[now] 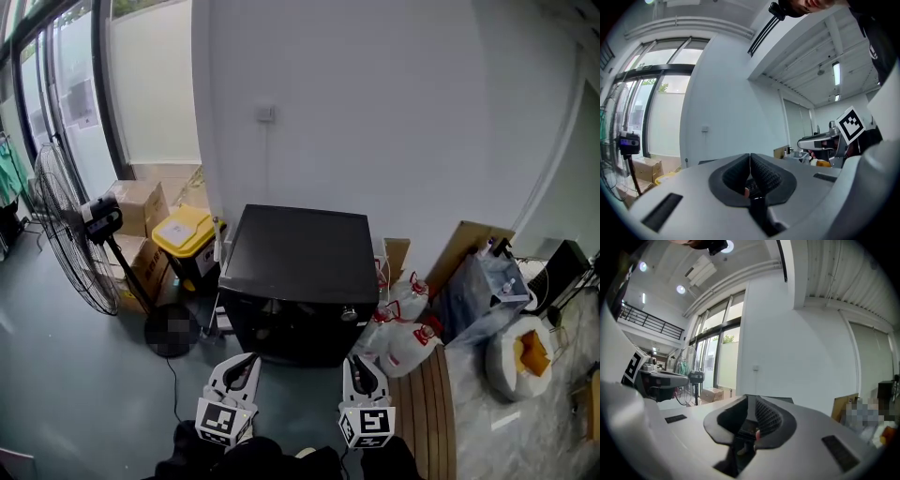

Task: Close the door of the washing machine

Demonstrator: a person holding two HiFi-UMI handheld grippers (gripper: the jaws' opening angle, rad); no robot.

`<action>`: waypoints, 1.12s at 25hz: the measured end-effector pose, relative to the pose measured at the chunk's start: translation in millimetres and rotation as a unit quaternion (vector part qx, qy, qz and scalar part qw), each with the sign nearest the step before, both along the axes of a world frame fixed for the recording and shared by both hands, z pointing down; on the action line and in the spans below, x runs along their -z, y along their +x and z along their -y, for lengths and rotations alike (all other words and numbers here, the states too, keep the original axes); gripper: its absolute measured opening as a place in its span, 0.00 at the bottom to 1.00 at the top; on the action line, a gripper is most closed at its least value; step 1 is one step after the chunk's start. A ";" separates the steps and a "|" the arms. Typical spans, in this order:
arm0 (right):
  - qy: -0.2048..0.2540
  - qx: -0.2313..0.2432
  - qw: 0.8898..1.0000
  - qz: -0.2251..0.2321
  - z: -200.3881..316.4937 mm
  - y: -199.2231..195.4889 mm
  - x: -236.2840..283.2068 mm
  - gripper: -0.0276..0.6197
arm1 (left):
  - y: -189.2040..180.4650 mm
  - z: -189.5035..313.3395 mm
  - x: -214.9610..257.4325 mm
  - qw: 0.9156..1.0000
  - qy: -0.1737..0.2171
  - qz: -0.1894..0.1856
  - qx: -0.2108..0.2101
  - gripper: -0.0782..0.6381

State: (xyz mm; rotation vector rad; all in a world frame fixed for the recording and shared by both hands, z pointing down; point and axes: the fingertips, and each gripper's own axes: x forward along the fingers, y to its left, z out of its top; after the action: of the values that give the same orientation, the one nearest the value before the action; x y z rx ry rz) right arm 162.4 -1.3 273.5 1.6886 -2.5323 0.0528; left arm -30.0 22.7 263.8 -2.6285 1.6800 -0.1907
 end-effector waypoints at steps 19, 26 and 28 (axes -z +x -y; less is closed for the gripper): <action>-0.005 0.005 1.000 -0.012 -7.1 -11.6 -8.5 0.07 | -5.8 -7.6 -0.9 1.000 -0.003 -0.002 0.005 0.15; -0.004 0.005 1.000 -0.011 -2.3 -12.3 -9.2 0.07 | -6.4 -2.5 -2.1 1.000 -0.004 -0.001 0.002 0.15; -0.005 0.005 1.000 -0.011 -1.6 -12.6 -9.4 0.07 | -6.2 -1.3 -1.8 1.000 -0.005 0.000 0.001 0.15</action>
State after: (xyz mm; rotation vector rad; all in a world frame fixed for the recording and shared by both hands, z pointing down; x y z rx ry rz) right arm 149.8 0.2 282.9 1.6630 -2.5219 0.0457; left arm -36.2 24.0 265.7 -2.6341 1.6868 -0.1986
